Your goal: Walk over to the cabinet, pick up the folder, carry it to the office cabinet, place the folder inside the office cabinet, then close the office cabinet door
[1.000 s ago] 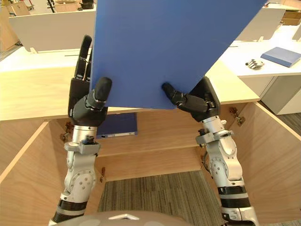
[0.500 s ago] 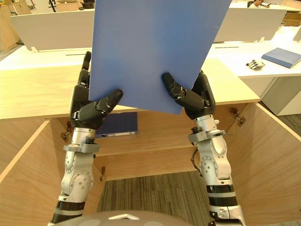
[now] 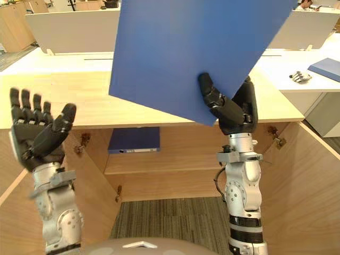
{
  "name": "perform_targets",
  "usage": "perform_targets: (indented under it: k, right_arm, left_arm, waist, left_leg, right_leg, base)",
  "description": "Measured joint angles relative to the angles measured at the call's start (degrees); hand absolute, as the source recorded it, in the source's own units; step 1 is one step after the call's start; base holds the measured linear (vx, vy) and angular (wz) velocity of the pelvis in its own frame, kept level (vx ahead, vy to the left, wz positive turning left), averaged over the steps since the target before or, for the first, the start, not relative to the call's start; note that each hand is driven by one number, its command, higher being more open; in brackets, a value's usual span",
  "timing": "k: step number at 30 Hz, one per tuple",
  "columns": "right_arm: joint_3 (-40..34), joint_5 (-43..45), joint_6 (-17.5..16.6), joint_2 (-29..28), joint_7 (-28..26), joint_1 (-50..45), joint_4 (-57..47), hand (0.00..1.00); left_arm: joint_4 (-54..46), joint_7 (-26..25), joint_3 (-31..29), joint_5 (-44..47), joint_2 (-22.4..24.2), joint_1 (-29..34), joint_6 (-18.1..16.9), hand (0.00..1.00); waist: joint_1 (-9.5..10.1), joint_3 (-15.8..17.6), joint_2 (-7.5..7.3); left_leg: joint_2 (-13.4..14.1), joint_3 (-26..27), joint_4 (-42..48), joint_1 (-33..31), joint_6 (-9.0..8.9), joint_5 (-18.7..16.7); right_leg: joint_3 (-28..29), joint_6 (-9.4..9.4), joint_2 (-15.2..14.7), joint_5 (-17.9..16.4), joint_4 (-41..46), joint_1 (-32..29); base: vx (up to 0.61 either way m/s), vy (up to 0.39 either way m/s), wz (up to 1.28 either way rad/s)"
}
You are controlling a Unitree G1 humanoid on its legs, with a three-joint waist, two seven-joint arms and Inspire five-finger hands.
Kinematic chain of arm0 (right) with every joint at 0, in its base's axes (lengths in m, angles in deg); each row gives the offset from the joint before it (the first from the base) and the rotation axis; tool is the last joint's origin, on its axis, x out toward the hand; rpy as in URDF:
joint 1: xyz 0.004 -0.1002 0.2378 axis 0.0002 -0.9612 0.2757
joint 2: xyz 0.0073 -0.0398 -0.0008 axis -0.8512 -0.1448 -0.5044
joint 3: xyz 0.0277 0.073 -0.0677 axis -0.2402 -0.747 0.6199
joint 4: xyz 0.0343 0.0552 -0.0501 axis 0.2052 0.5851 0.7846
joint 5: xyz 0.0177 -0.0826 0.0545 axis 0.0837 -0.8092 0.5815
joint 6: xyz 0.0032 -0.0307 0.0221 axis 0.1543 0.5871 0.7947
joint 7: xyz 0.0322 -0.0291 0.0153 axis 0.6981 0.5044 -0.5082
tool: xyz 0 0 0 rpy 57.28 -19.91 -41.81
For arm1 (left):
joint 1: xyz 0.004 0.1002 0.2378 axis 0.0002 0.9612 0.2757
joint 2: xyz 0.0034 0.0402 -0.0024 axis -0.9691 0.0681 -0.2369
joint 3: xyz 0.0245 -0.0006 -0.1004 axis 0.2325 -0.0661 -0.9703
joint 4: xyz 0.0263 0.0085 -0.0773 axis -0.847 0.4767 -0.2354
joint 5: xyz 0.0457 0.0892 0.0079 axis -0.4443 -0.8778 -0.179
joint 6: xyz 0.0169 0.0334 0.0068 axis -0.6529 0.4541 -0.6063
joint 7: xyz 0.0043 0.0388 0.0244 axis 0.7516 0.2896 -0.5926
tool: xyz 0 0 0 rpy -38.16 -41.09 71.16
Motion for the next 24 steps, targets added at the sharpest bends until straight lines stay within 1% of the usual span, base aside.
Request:
perform_targets:
  k: [2,7,12,17,19,24]
  right_arm:
    - [-0.3,0.0,-0.8,-0.7,0.6,-1.2,-1.1,0.00]
    - [0.0,-0.1,-0.8,-0.7,0.9,-1.5,-1.5,0.00]
    - [0.1,-0.1,-0.7,-0.7,0.9,-2.0,-1.6,0.00]
    - [0.8,-0.1,-0.6,-0.5,1.1,-2.0,-1.6,0.00]
    - [2.6,-0.2,-0.6,-0.1,1.1,-2.0,-1.7,0.00]
    - [5.9,-0.3,-0.2,0.3,0.8,-2.0,-1.8,0.00]
  left_arm:
    - [0.0,-0.3,-0.1,0.0,0.0,1.7,0.0,1.00]
    - [2.1,-0.3,0.1,-0.1,0.4,4.9,0.9,1.00]
    - [9.9,-0.1,0.8,-1.4,0.7,6.3,3.6,1.00]
    - [15.0,1.2,4.1,-2.6,0.8,7.4,5.1,1.00]
    - [17.0,2.2,5.3,-4.2,0.8,7.4,5.8,1.00]
    - [20.8,3.5,7.9,-5.7,0.7,7.3,6.1,1.00]
  waist:
    - [-0.01,-0.1,-0.24]
    - [0.04,-0.1,-0.26]
    - [0.18,0.0,-0.27]
    - [0.22,0.2,-0.25]
    - [0.18,0.3,-0.17]
    - [0.21,0.5,-0.08]
  left_leg:
    - [-0.1,-0.9,0.0,-0.2,-0.06,0.0]
    - [0.0,-1.7,0.0,-0.4,-0.20,0.1]
    - [0.0,-2.2,0.0,-0.7,-0.27,0.2]
    - [0.0,-2.4,0.0,-0.8,-0.41,0.1]
    - [0.1,-2.4,0.0,-0.8,-0.59,0.0]
    - [0.2,-2.4,0.0,-0.9,-0.65,-0.1]
  right_leg:
    - [-0.8,-0.04,-0.1,-0.3,0.1,0.1]
    - [-1.7,-0.10,-0.1,-0.5,0.1,0.3]
    - [-2.3,-0.04,-0.2,-0.7,0.2,0.3]
    - [-2.4,-0.06,-0.2,-0.8,0.2,0.3]
    - [-2.4,-0.11,-0.2,-0.9,0.2,0.3]
    - [-2.4,-0.22,0.0,-1.1,0.3,0.2]
  base:
    - [-0.01,-0.014,0.19]
    - [-0.01,-0.010,0.11]
    - [-0.01,-0.006,0.05]
    - [0.00,0.000,0.00]
    - [0.00,0.000,0.00]
    - [0.00,0.000,0.00]
